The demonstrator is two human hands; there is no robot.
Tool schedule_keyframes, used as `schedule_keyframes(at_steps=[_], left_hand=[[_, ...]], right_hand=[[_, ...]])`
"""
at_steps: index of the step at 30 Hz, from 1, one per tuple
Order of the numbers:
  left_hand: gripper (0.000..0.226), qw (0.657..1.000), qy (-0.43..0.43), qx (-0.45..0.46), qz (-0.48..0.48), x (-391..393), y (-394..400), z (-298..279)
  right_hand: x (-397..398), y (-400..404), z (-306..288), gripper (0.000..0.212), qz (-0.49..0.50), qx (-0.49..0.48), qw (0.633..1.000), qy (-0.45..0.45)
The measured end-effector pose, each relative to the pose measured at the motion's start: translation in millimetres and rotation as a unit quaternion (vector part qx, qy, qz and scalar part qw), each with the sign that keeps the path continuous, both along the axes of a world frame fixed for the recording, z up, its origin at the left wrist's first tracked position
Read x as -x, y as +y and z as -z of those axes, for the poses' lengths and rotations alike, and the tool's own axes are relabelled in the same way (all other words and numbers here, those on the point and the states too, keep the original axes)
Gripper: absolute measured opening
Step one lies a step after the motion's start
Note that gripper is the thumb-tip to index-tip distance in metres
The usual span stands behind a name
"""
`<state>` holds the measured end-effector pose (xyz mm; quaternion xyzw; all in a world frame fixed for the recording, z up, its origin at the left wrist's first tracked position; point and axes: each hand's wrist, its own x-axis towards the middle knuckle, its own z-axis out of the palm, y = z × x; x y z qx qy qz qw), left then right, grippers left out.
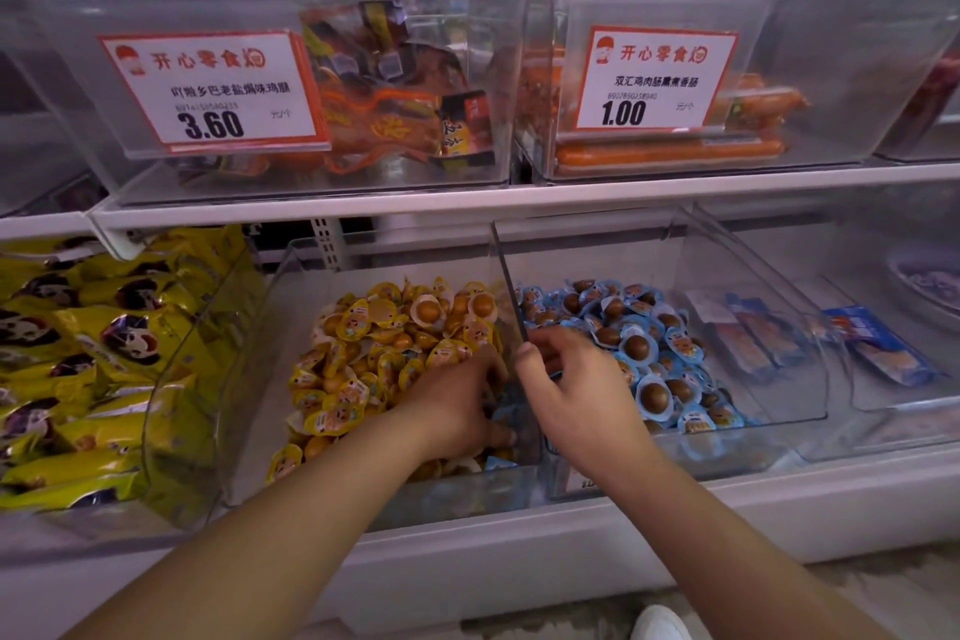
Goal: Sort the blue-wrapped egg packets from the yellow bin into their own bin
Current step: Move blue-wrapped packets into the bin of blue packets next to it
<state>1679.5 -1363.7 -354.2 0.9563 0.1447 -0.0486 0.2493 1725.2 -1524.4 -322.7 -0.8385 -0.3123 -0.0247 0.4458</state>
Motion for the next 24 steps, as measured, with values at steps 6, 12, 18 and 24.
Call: schedule_keyframes(at_steps=[6,12,18,24], left_hand=[[0.072,0.998,-0.004,-0.054,0.025,-3.0,-7.7,9.4],[0.095,0.993,0.04,-0.092,0.061,-8.3,-5.0,13.2],[0.082,0.996,0.028,-0.072,0.034,-12.4,-1.4,11.0],[0.024,0.998,-0.058,-0.022,0.003,-0.8,5.3,4.3]], right_hand=[[0.5,0.7,2.0,0.033,0.004,0.004,1.0,-0.015],[2.2,0.6,2.0,0.035,0.007,0.005,1.0,-0.027],[2.4,1.2,2.7,0.037,0.013,0.004,0.999,-0.04],[0.5,0.2,0.7,0.035,0.011,0.005,1.0,-0.015]])
